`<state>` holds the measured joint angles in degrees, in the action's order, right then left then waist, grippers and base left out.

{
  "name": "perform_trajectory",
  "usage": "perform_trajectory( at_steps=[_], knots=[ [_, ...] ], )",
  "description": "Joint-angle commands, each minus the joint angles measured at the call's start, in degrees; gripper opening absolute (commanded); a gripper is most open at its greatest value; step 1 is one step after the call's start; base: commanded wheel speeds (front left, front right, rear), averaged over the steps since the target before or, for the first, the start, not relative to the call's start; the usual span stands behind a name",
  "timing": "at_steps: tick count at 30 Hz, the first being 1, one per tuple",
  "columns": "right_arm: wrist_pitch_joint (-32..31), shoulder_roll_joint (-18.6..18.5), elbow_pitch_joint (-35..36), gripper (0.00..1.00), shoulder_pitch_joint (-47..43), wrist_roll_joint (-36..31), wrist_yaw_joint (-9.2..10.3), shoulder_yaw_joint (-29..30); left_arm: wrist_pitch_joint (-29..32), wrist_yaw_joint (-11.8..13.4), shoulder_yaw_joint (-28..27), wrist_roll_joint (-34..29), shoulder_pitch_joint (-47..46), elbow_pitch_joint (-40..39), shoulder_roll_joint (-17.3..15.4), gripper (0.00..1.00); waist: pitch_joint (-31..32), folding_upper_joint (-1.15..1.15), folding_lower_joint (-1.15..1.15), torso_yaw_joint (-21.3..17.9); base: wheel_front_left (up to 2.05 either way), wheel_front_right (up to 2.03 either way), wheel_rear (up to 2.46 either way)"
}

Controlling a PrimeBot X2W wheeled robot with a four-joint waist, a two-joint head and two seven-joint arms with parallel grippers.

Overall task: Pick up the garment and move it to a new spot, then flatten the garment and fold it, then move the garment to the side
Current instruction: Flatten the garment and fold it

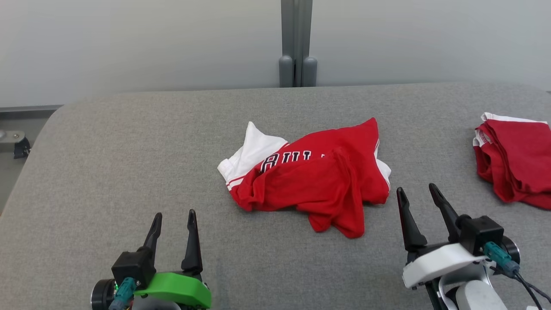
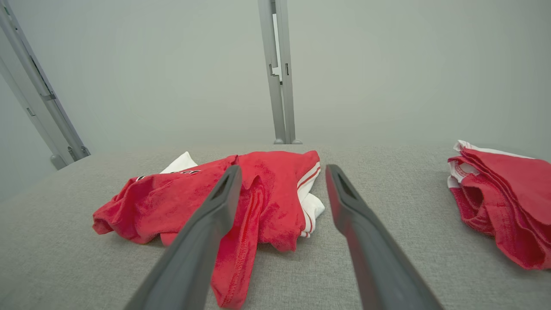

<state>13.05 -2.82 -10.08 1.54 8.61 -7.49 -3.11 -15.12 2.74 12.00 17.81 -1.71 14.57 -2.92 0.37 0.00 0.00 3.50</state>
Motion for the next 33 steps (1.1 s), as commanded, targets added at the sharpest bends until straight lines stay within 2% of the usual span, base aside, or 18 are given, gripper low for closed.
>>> perform_trajectory(
  at_steps=[1, 6, 10, 17, 22, 23, 25, 33],
  knots=[
    [-0.7, -0.1, -0.1, 1.0, 2.1, -1.3, 0.0, 0.0, 0.0, -0.2, 0.2, -0.1, -1.5, -0.4, 0.0, 1.0, -1.7, 0.0, 0.0, 1.3, 0.0, 0.0, 0.0],
    [-3.9, -0.2, -2.4, 1.0, 8.5, -5.9, 0.0, 0.0, 0.0, 0.2, 1.2, 0.5, -3.3, -1.3, 0.0, 1.0, -5.4, 0.0, 0.0, 4.2, 0.0, 0.0, 0.0],
    [-6.7, -2.4, -7.1, 1.0, 14.4, -7.7, 0.0, -1.5, 0.0, 0.6, 2.0, 1.1, -4.7, -1.9, 0.0, 1.0, -8.3, 0.0, 0.0, 6.9, 0.0, 0.0, 0.0],
    [-10.2, -6.1, -17.7, 1.0, 23.0, -5.4, 0.0, -6.5, 0.0, 1.3, 2.6, 2.0, -6.4, -2.6, 0.0, 1.0, -11.3, 0.0, 0.0, 10.5, 0.0, 0.0, 0.0],
    [-12.9, -7.7, -24.5, 1.0, 27.0, -1.6, 0.0, -10.9, 0.0, 1.7, 3.0, 2.4, -6.8, -2.8, 0.0, 1.0, -11.8, 0.0, 0.0, 11.4, 0.0, 0.0, 0.0],
    [-12.6, -8.1, -25.1, 0.47, 27.6, -1.1, 0.0, -11.4, 0.0, 1.8, 3.0, 2.5, -6.8, -2.8, 0.0, 1.0, -11.7, 0.0, 0.0, 11.4, 0.0, 0.0, 0.0],
    [-11.7, -8.6, -26.0, 0.0, 28.5, -0.1, 0.0, -12.4, 0.0, 1.9, 2.8, 2.6, -6.8, -2.9, 0.0, 1.0, -11.5, 0.0, 0.0, 11.1, 0.0, 0.0, 0.0],
    [-7.0, -12.0, -26.5, 0.0, 35.0, -0.8, 0.0, -12.2, 0.0, 2.0, 2.7, 2.5, -6.2, -2.6, 0.0, 1.0, -9.5, 0.0, 0.0, 9.3, 0.0, 0.0, 0.0]
  ],
)
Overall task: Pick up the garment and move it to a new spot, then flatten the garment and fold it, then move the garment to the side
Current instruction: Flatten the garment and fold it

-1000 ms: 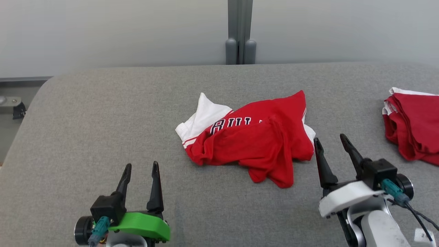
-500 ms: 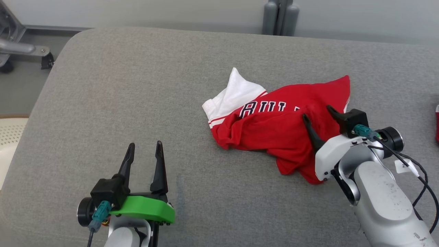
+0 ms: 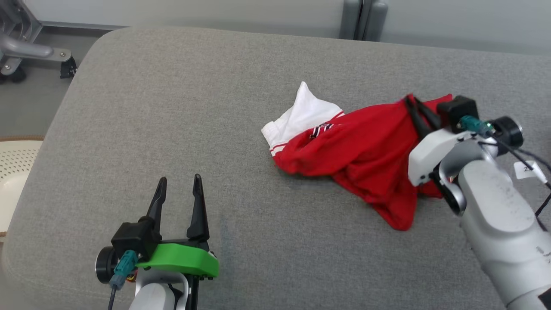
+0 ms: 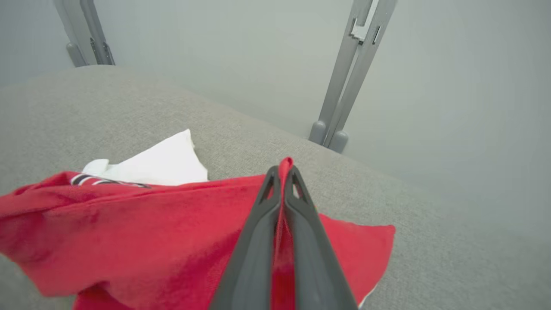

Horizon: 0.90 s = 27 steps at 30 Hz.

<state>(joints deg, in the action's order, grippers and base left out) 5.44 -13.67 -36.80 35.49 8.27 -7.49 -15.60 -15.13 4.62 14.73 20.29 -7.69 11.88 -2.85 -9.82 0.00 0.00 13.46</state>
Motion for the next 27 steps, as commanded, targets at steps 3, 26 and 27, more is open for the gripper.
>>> perform_trajectory(
  at_steps=[3, 26, 27],
  knots=[
    [3.0, -2.1, 1.6, 0.0, 5.1, -2.5, 0.0, 1.3, 0.0, 0.2, 0.1, -0.1, 0.1, 0.3, -0.1, 1.0, 1.5, 0.0, 0.0, -1.0, 0.0, 0.0, 0.0],
    [3.3, -1.5, 19.9, 0.0, -20.2, 8.2, 0.0, -23.5, 0.0, -0.6, -0.6, -1.5, 2.7, 1.3, -0.1, 1.0, 4.7, 0.0, 0.0, -7.1, 0.0, 0.0, 0.0],
    [2.8, -1.8, 20.3, 0.0, -21.8, 8.6, 0.0, -24.4, 0.0, -0.7, -0.5, -1.7, 2.7, 1.4, -0.1, 1.0, 4.7, 0.0, 0.0, -7.4, 0.0, 0.0, 0.0]
  ],
)
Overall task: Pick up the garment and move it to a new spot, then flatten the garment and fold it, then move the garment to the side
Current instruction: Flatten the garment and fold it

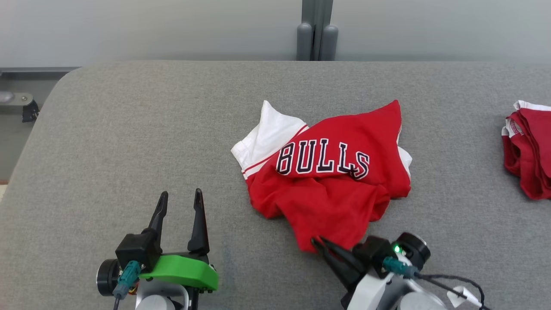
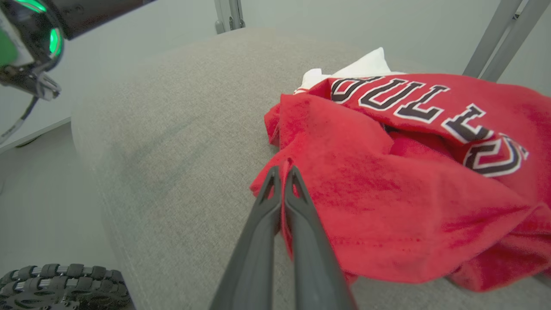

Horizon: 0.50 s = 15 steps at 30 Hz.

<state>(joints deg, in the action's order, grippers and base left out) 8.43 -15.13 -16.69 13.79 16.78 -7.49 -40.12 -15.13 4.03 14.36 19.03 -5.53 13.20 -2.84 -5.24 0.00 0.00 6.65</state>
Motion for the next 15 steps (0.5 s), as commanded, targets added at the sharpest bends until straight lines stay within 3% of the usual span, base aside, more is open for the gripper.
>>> perform_trajectory(
  at_steps=[1, 9, 10, 11, 15],
  knots=[
    [-0.5, -0.4, 0.4, 0.0, -1.8, 0.8, 0.0, -0.7, 0.0, -0.2, -0.2, -0.5, 0.6, 0.1, -0.1, 1.0, 0.2, 0.0, 0.0, -0.8, 0.0, 0.0, 0.0],
    [-1.2, 1.1, 0.0, 0.01, -8.8, 1.9, 0.0, -1.6, 0.0, -0.3, -0.5, -0.6, 0.8, 0.1, -0.1, 1.0, 0.3, 0.0, 0.0, -2.1, 0.0, 0.0, 0.0],
    [-1.0, 1.5, 0.1, 0.77, -9.5, 2.2, 0.0, -1.5, 0.0, -0.4, -0.7, -0.6, 0.8, 0.2, -0.1, 1.0, 0.2, 0.0, 0.0, -2.4, 0.0, 0.0, 0.0],
    [-0.6, 1.6, 0.5, 1.0, -9.7, 2.5, 0.0, -1.1, 0.0, -0.5, -0.7, -0.7, 0.8, 0.3, -0.1, 1.0, 0.3, 0.0, 0.0, -2.5, 0.0, 0.0, 0.0],
    [0.6, 1.2, 3.0, 1.0, -8.7, 2.2, 0.0, 3.3, 0.0, -0.5, -0.7, -0.7, 0.6, 0.2, -0.1, 1.0, 0.2, 0.0, 0.0, -2.7, 0.0, 0.0, 0.0]
  ],
)
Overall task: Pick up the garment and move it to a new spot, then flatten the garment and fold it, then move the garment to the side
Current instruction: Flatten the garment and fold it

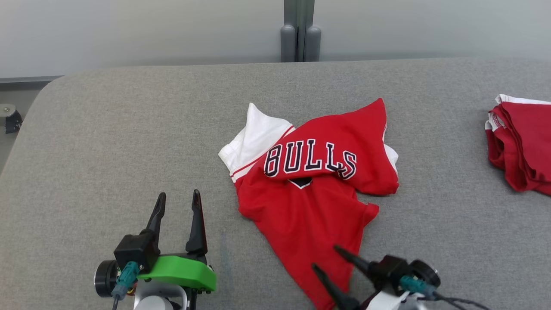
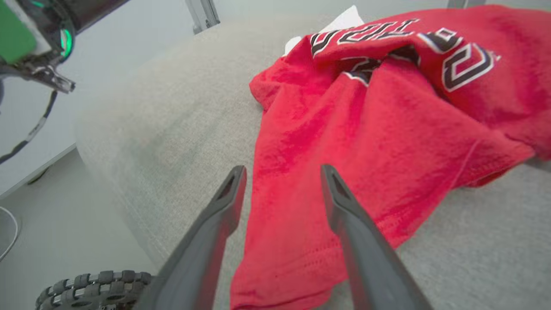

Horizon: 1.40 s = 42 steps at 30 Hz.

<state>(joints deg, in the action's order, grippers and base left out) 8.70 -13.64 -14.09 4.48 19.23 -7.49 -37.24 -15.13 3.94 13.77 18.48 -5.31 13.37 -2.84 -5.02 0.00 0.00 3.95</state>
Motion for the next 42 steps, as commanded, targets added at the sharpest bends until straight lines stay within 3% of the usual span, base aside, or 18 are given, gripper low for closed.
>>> perform_trajectory(
  at_steps=[1, 6, 10, 18, 23, 24, 25, 26, 27, 36, 42],
  knots=[
    [0.6, -0.5, 1.4, 1.0, 1.0, -0.5, 0.0, 2.3, 0.0, -0.4, 0.0, -0.2, 0.3, 0.0, -0.1, 1.0, -0.1, 0.0, 0.0, 0.1, 0.0, 0.0, 0.0],
    [-0.2, -0.8, 5.0, 1.0, 1.6, -3.5, 0.0, 15.0, 0.0, -0.2, 0.2, 0.2, 0.0, -0.1, -0.1, 1.0, -0.4, 0.0, 0.0, 0.9, 0.0, 0.0, 0.0],
    [-3.9, -0.6, 2.9, 1.0, 3.1, -7.1, 0.0, 22.9, 0.0, -0.2, 0.4, 0.5, -0.7, -0.2, -0.1, 1.0, -1.3, 0.0, 0.0, 2.2, 0.0, 0.0, 0.0],
    [-7.2, 0.3, -10.2, 1.0, 10.2, -10.1, 0.02, 28.2, 0.0, -0.1, 0.5, 0.7, -2.6, -0.5, -0.1, 1.0, -4.2, 0.0, 0.0, 5.5, 0.0, 0.0, 0.0],
    [-9.2, 1.0, -19.3, 1.0, 14.8, -8.4, 0.02, 27.6, 0.0, 0.1, 0.6, 0.9, -3.1, -0.5, -0.1, 1.0, -5.3, 0.0, 0.0, 7.3, 0.0, 0.0, 0.0],
    [-9.6, 0.5, -20.8, 0.85, 15.8, -8.1, 0.02, 27.1, 0.0, 0.2, 0.5, 1.0, -3.2, -0.5, -0.1, 1.0, -5.4, 0.0, 0.0, 7.6, 0.0, 0.0, 0.0],
    [-10.0, 0.3, -21.9, 0.4, 16.6, -7.5, 0.02, 26.6, 0.0, 0.2, 0.5, 1.0, -3.3, -0.5, -0.1, 1.0, -5.5, 0.0, 0.0, 7.8, 0.0, 0.0, 0.0],
    [-10.3, 0.1, -22.9, 0.13, 17.6, -7.0, 0.02, 26.0, 0.0, 0.3, 0.4, 1.1, -3.4, -0.5, -0.1, 1.0, -5.5, 0.0, 0.0, 8.0, 0.0, 0.0, 0.0],
    [-10.2, -0.3, -23.4, 0.0, 18.5, -6.7, 0.02, 25.3, 0.0, 0.4, 0.3, 1.1, -3.4, -0.6, -0.1, 1.0, -5.5, 0.0, 0.0, 8.2, 0.0, 0.0, 0.0],
    [-9.0, -8.9, -20.4, 0.0, 31.0, -7.7, 0.02, 22.3, 0.0, 1.0, 1.1, 2.5, -3.0, -1.0, -0.1, 1.0, -4.6, 0.0, 0.0, 9.8, 0.0, 0.0, 0.0],
    [-10.6, -11.1, -20.5, 0.0, 42.6, -10.7, 0.02, 19.9, 0.0, 1.2, 3.1, 4.0, -4.0, -1.4, -0.1, 1.0, -5.9, 0.0, 0.0, 12.3, 0.0, 0.0, 0.0]
  ],
)
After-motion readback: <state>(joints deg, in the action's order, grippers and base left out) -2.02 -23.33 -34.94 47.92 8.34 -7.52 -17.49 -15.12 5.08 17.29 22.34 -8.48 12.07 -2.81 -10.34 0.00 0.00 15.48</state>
